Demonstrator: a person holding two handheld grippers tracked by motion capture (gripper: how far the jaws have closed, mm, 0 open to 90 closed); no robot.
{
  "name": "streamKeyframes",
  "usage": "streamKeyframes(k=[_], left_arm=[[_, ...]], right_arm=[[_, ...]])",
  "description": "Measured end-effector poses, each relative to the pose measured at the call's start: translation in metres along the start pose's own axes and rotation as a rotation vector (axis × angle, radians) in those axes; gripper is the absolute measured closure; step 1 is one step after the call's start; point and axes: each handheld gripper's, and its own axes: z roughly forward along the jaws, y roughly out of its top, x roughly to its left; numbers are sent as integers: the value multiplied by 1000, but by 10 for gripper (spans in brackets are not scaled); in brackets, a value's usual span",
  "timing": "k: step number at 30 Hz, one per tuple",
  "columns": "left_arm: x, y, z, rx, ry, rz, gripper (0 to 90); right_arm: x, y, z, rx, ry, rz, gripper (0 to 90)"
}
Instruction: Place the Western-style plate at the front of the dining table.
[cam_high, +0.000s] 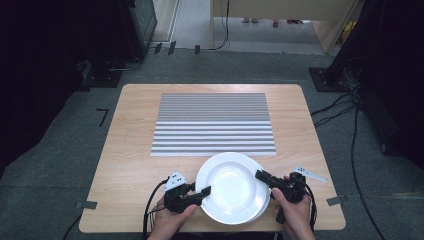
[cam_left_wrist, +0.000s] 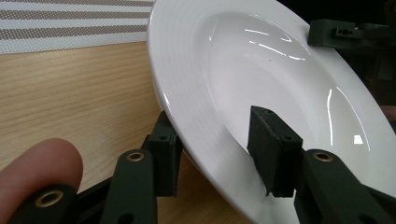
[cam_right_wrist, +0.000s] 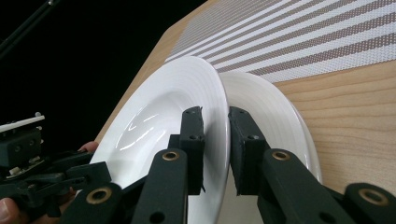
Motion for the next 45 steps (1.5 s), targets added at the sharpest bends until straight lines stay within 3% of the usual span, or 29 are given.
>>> streamKeyframes(k=[19,27,33,40,45], left_arm=[[2,3,-7,-41,-6,-25,637],[6,5,-11,-60,-21,-56,668],[10,7,-14,-83,-28,-83,696],[11,9,-17,-99,-27,-86,708],[14,12,-19,-96,-52,-93,719]], right_arm=[[8,-2,0,-38,1,-16,785],[12,-4,2,-52,6,-21,784],[18,-5,2,-72,7,-52,782],[22,-5,3,-76,20,-52,782],[23,-5,3,-86,21,-58,781]])
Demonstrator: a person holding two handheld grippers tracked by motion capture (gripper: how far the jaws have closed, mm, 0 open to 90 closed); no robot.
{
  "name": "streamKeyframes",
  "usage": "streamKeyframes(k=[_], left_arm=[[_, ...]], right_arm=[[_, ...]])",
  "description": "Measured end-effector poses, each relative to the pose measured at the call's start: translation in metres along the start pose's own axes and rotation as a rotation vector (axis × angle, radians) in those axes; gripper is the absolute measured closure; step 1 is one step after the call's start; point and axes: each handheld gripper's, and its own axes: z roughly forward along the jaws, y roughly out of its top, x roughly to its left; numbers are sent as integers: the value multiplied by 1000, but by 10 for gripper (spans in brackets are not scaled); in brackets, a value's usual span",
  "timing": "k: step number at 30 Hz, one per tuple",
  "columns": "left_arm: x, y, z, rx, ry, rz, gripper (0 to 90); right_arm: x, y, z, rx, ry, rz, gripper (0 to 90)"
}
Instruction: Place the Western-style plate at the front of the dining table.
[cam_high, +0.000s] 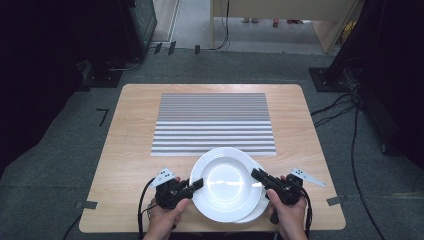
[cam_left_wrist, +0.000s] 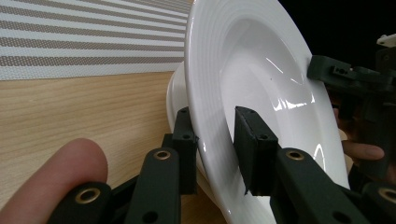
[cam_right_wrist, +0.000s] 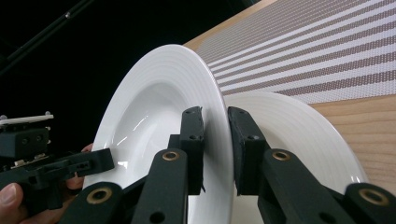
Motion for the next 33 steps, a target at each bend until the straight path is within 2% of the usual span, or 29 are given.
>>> streamKeyframes(k=[9,13,20,24,33], left_arm=[[0,3,-3,-16,3,-1,727],[-2,4,-4,-32,32,6,724],[3,12,-6,-41,18,-4,730],[7,21,-6,-39,2,-17,733],[14,42,-5,-61,12,-21,738]], right_arm=[[3,1,0,-9,12,-5,782],[5,2,1,-11,17,-9,784],[9,7,6,-20,21,-20,785],[10,13,10,-20,24,-10,786],[14,32,24,-29,27,-28,785]])
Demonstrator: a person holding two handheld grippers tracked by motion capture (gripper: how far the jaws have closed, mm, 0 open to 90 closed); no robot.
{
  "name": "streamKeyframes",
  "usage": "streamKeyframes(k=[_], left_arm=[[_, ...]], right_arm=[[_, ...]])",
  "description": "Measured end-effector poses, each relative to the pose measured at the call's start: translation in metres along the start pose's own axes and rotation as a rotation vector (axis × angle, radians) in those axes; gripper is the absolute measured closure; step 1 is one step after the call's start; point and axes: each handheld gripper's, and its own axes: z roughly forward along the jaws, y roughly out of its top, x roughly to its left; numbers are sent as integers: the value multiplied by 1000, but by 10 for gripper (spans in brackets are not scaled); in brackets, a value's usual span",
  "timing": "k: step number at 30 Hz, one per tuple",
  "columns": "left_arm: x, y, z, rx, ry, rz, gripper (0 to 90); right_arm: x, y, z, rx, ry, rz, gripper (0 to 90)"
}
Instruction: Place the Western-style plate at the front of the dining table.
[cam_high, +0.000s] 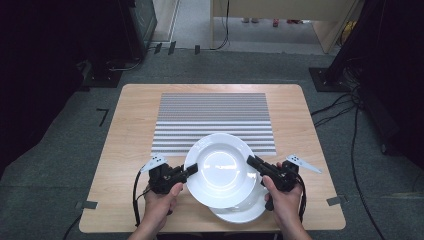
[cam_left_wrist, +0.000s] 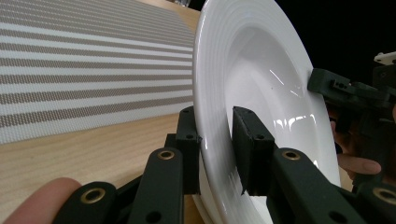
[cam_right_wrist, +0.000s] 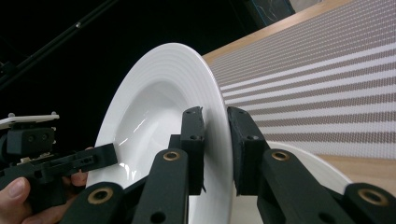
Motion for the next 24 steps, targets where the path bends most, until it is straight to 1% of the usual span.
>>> streamKeyframes(k=[2,5,7,12,17,24], left_arm=[[2,5,1,-5,8,2,739],[7,12,3,-6,21,2,739],[11,18,5,-10,25,-7,742],[21,30,11,-16,56,-15,742],[29,43,16,-11,66,-12,743],[38,60,25,-16,80,-22,738]], right_arm=[[1,4,4,3,2,2,785],[1,9,11,-2,0,-12,784],[1,11,16,-3,-2,-10,783],[0,18,30,-3,-6,-20,782],[-1,26,41,6,-4,-25,784],[-4,44,56,14,-10,-39,784]])
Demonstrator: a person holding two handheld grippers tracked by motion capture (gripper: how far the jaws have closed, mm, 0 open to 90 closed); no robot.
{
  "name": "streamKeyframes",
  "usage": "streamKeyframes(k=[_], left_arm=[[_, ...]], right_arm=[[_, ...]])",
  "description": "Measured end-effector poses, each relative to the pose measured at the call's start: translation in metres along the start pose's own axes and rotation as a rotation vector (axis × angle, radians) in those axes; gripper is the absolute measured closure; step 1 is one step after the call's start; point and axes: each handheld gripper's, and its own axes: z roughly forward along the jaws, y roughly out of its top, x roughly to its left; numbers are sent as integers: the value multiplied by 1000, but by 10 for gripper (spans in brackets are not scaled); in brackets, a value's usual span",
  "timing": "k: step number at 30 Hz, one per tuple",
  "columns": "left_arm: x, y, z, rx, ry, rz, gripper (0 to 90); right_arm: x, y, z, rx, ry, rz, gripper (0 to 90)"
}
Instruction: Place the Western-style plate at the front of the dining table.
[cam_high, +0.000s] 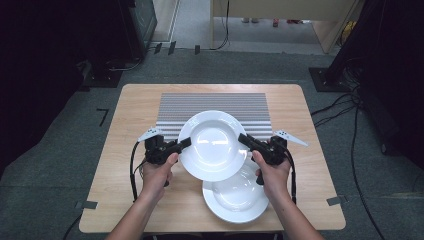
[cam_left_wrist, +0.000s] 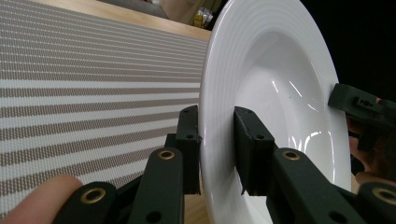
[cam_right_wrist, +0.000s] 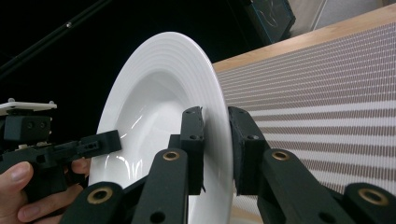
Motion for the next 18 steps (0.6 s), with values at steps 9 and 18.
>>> streamKeyframes(k=[9,18], left_arm=[[15,18,17,13,13,-33,734],[33,32,37,20,30,-85,733]], right_arm=[[-8,20,22,2,-21,8,783],[-23,34,49,17,-36,33,784]])
